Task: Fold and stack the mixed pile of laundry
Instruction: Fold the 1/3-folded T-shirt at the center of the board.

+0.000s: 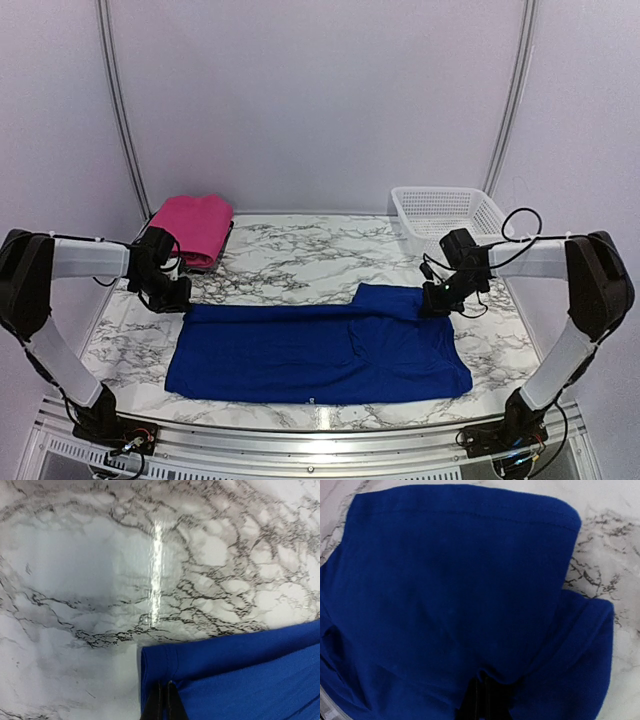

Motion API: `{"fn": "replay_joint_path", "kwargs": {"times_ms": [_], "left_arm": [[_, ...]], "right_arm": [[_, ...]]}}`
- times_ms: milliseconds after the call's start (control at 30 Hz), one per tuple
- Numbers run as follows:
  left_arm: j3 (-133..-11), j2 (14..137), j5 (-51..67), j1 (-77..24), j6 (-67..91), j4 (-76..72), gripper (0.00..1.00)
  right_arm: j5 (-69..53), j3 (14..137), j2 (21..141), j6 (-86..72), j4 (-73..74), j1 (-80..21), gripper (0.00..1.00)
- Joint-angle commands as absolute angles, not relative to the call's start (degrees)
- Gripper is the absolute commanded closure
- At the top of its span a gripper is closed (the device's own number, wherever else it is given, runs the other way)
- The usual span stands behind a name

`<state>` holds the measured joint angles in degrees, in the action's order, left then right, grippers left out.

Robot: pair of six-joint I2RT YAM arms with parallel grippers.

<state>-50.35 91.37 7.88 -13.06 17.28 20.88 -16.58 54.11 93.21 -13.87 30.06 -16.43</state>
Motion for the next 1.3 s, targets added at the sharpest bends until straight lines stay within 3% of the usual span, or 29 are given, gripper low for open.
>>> {"fn": "replay_joint_path", "kwargs": {"times_ms": [0,233,467,900,1267], "left_arm": [[-50.4,96.2,10.0,-12.9,21.2,18.6,1.00],[-57.2,102.5,8.7,-12.8,21.8,18.3,1.00],[-64.8,100.4,6.0,-12.2,19.4,22.6,1.00],[-62.8,86.8,4.2,-11.3,17.1,28.9,1.00],[-51.7,84.6,6.7,-11.2,20.7,27.0,1.00]], "right_arm": [[-17.0,54.1,98.3,-16.8,23.3,-15.8,1.00],[-15.8,63.7,106.1,-14.7,24.7,-14.6,1.00],[-14.7,72.1,102.6,-11.0,31.6,-13.7,1.00],[-15.3,70.2,89.9,-10.7,37.9,-13.8,1.00],[-19.0,54.7,82.4,-14.9,33.5,-13.7,1.00]]}}
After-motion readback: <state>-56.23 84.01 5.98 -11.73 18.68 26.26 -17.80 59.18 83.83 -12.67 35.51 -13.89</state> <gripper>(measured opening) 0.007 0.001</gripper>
